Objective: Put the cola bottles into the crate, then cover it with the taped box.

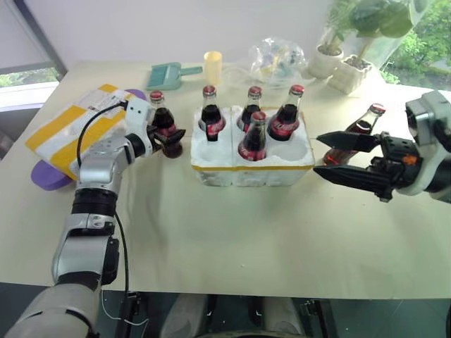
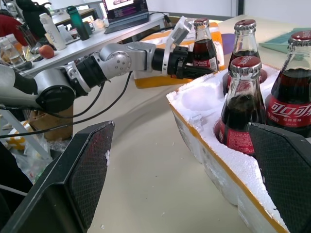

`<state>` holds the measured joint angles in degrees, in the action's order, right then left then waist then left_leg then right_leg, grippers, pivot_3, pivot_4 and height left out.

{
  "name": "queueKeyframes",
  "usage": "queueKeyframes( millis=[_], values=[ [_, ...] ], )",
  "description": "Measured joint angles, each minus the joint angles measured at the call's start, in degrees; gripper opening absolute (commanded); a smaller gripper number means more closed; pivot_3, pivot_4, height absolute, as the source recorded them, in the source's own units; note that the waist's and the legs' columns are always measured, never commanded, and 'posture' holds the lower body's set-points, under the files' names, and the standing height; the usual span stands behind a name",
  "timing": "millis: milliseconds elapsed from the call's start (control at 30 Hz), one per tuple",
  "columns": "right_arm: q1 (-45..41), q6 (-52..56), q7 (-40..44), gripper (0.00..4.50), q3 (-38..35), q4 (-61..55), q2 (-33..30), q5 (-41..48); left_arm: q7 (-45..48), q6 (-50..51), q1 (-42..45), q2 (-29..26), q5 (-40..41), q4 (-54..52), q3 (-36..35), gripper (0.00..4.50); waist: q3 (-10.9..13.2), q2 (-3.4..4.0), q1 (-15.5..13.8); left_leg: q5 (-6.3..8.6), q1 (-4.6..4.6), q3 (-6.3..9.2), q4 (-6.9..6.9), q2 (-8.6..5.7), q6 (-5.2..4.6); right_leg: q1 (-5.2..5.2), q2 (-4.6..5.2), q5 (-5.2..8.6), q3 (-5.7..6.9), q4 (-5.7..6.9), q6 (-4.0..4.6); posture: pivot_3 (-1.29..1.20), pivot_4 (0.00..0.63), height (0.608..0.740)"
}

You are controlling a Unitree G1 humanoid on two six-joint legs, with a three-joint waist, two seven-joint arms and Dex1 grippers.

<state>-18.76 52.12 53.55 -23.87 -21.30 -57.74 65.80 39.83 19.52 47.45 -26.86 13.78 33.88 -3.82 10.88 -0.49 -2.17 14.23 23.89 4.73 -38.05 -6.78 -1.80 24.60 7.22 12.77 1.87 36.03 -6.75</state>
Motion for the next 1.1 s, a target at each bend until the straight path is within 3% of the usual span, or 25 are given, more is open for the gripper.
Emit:
queueKeyframes(
  millis=[200,467,533,667,900,1100],
  values=[
    [0.8,0.0,-1.6,4.5,-1.7,-0.6,0.0,0.9,5.5,6.1,-0.6,-3.8,2.3,-4.0,-0.2,2.77,0.1,-0.1,0.1,-0.01,0.26,0.0,-0.01,0.01,0.01,0.25,-0.01,-0.02,0.0,0.04,0.0,0.0,0.15,0.74],
    [2.3,0.1,-2.8,4.5,-2.2,-1.3,0.1,1.4,23.6,24.7,-1.4,-18.5,19.2,-26.4,-4.3,2.77,0.1,-0.11,0.1,-0.21,0.56,-0.01,-0.07,0.02,0.34,0.51,-0.05,-0.05,-0.02,0.05,0.05,0.0,0.15,0.74],
    [2.6,0.1,-3.1,4.5,-2.2,-1.3,0.2,1.5,26.8,26.9,-0.5,-19.7,22.0,-28.7,-4.3,2.77,0.1,-0.11,-0.2,-0.09,0.54,0.06,-0.08,0.02,0.12,0.46,-0.1,-0.07,0.0,0.05,0.07,0.0,0.15,0.74],
    [3.3,0.0,-3.6,4.5,-2.5,-1.7,0.5,1.5,28.2,28.3,4.0,-17.4,23.3,-29.3,-2.7,2.77,0.1,-0.12,-0.3,-0.13,0.5,0.09,-0.16,0.02,0.14,0.35,-0.14,-0.09,0.01,0.03,0.1,0.0,0.15,0.74],
    [4.9,0.0,-5.0,4.5,-3.8,-2.2,1.4,1.8,24.3,20.8,8.9,-4.7,17.2,-19.2,4.3,2.77,0.1,-0.14,0.4,-0.19,0.5,-0.03,-0.12,0.06,0.24,0.44,-0.14,-0.13,-0.02,0.06,0.07,0.0,0.15,0.74],
    [5.3,0.0,-6.1,4.5,-4.2,-2.2,1.4,1.8,25.1,16.8,9.2,-2.4,14.2,-16.2,6.3,2.77,0.1,-0.14,1.5,-0.25,0.54,-0.06,-0.1,0.07,0.34,0.5,-0.09,-0.13,-0.03,0.07,0.07,0.0,0.15,0.74]
  ],
)
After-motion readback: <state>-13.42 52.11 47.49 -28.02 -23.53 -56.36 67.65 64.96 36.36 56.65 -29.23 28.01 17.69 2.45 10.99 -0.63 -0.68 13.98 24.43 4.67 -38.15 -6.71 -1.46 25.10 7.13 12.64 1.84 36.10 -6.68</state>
